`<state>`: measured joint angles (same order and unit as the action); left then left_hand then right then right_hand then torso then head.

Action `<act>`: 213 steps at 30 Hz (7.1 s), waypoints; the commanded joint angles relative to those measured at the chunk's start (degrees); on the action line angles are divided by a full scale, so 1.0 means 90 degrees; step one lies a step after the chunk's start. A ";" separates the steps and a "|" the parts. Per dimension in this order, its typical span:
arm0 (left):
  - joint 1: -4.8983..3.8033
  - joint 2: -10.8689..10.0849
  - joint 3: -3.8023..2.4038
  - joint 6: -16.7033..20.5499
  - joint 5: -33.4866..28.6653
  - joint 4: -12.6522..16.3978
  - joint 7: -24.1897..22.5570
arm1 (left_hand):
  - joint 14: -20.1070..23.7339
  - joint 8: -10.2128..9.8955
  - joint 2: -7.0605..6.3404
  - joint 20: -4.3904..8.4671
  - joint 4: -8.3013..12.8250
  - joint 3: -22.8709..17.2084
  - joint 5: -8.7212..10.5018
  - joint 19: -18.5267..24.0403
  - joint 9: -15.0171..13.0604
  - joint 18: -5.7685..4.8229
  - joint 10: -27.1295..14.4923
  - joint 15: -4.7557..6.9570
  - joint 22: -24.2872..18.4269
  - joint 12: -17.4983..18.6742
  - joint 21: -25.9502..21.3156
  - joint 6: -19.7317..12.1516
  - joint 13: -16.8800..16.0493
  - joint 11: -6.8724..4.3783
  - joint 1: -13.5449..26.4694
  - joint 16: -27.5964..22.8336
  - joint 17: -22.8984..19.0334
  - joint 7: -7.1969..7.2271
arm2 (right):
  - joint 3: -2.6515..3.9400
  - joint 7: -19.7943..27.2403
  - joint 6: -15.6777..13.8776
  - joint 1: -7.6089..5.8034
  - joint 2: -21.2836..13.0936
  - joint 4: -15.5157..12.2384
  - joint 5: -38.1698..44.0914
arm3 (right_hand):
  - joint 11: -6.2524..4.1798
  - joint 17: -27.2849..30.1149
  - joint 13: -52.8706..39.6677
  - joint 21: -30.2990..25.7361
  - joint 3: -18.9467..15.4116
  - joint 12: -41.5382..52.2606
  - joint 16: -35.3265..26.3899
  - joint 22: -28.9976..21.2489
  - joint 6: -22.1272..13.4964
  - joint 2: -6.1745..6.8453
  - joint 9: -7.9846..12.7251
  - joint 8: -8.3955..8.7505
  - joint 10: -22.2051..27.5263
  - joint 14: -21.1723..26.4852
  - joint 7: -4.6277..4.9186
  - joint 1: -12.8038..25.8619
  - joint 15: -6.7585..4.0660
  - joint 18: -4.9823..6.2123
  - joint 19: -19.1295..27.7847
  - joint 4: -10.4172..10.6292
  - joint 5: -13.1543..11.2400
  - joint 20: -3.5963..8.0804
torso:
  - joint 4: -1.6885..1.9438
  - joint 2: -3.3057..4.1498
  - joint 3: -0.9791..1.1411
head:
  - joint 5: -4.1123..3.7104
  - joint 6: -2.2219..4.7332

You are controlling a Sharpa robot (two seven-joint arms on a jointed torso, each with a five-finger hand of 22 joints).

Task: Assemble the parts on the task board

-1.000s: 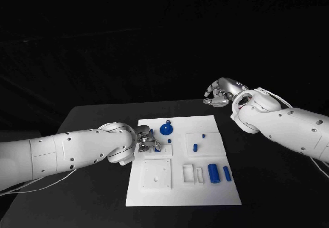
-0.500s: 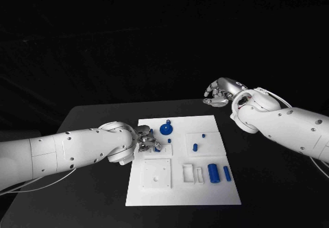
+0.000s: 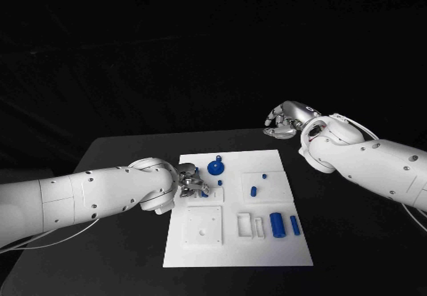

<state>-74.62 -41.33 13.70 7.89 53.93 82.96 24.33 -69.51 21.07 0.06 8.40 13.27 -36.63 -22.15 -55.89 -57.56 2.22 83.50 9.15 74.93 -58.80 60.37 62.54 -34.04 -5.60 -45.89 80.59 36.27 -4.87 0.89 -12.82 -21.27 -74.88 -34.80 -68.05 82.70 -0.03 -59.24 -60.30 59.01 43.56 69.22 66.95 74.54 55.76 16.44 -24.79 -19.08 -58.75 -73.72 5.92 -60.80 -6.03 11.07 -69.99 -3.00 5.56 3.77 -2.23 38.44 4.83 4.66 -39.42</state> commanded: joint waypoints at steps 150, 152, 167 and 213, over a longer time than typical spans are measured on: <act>0.0008 -0.0474 -0.0477 -0.0080 -0.0193 0.0363 0.0017 | 0.0165 -0.0264 -0.1507 0.0776 -0.1355 0.0270 0.2134 0.0454 0.0459 0.0176 -0.0533 0.0330 -0.0578 0.0053 0.0345 0.0783 0.0499 -0.0098 -0.0065 -0.0020 -0.0500 0.0582 | 0.0003 0.0048 0.0137 0.0035 -0.0032 0.0058 -0.0050 | 0.0012 -0.0008 0.0025 -0.0050 -0.0076 -0.0034 -0.0029 0.0017 0.0022 0.0033 0.0008 0.0051 0.0054 0.0041 0.0061 0.0051 -0.0013 0.0437 0.0026 0.0032 0.0097 0.0000 | 0.0009 -0.0003 -0.0005 | -0.0019 0.0046; -0.0011 -0.0552 -0.0516 -0.0039 -0.0260 0.0393 0.0007 | 0.0231 -0.0371 -0.1474 0.0761 -0.1283 0.0331 0.2132 0.0514 0.0497 0.0156 -0.0633 0.0319 -0.0593 0.0085 0.0330 0.0600 0.0496 -0.0076 -0.0161 -0.0066 -0.0531 0.0542 | 0.0003 0.0057 0.0136 0.0035 -0.0033 0.0068 -0.0059 | 0.0012 -0.0008 0.0025 -0.0050 -0.0077 -0.0034 -0.0030 0.0017 0.0021 0.0033 0.0008 0.0051 0.0054 0.0041 0.0061 0.0051 -0.0013 0.0437 0.0027 0.0032 0.0097 0.0000 | 0.0011 -0.0006 -0.0005 | -0.0017 0.0055; -0.0227 -0.0276 -0.0644 -0.0242 -0.0641 -0.0443 0.0040 | 0.0582 -0.0683 -0.1368 0.0661 -0.1404 0.0465 0.2116 0.0869 0.0783 0.0005 -0.1073 0.0084 -0.0787 0.0482 0.0065 0.0028 0.0619 0.0149 -0.0171 -0.0433 -0.0822 0.0309 | 0.0003 0.0066 0.0136 0.0044 -0.0045 0.0106 -0.0082 | 0.0015 -0.0008 0.0028 -0.0055 -0.0079 -0.0034 -0.0032 0.0018 0.0000 0.0033 0.0013 0.0063 0.0056 0.0042 0.0065 0.0047 -0.0011 0.0437 0.0026 0.0030 0.0099 0.0001 | 0.0003 0.0007 -0.0005 | -0.0036 0.0136; -0.0144 0.1145 -0.0640 -0.1401 -0.0377 -0.2936 0.0133 | 0.0895 -0.0911 -0.1265 0.0579 -0.1696 0.0612 0.2133 0.1156 0.1093 -0.0050 -0.1378 -0.0100 -0.0814 0.0575 0.0018 -0.0553 0.0571 0.0349 -0.0185 -0.0438 -0.0906 0.0099 | 0.0003 0.0072 0.0114 0.0044 -0.0028 0.0038 -0.0076 | 0.0026 -0.0009 0.0035 -0.0064 -0.0084 -0.0034 -0.0038 0.0021 -0.0031 0.0032 0.0017 0.0080 0.0059 0.0042 0.0076 0.0042 0.0000 0.0437 0.0024 0.0032 0.0103 0.0001 | -0.0020 0.0034 -0.0006 | -0.0040 0.0120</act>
<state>-75.97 -31.29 7.98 -3.23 50.37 56.71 26.34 -61.84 12.81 -11.81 5.23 -1.95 -31.43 -3.15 -45.75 -47.77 2.20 71.62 8.34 67.59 -53.46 60.56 57.91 -28.85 -2.38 -47.30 76.36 28.19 -3.75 0.89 -12.65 -20.50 -74.50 -35.11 -67.60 81.76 0.21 -59.24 -60.07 58.78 43.25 69.22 66.96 74.65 55.52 16.45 -24.68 -18.58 -58.59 -73.70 6.17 -60.80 -6.02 11.07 -70.00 -2.69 6.21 3.56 -2.38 38.69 4.77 4.33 -38.28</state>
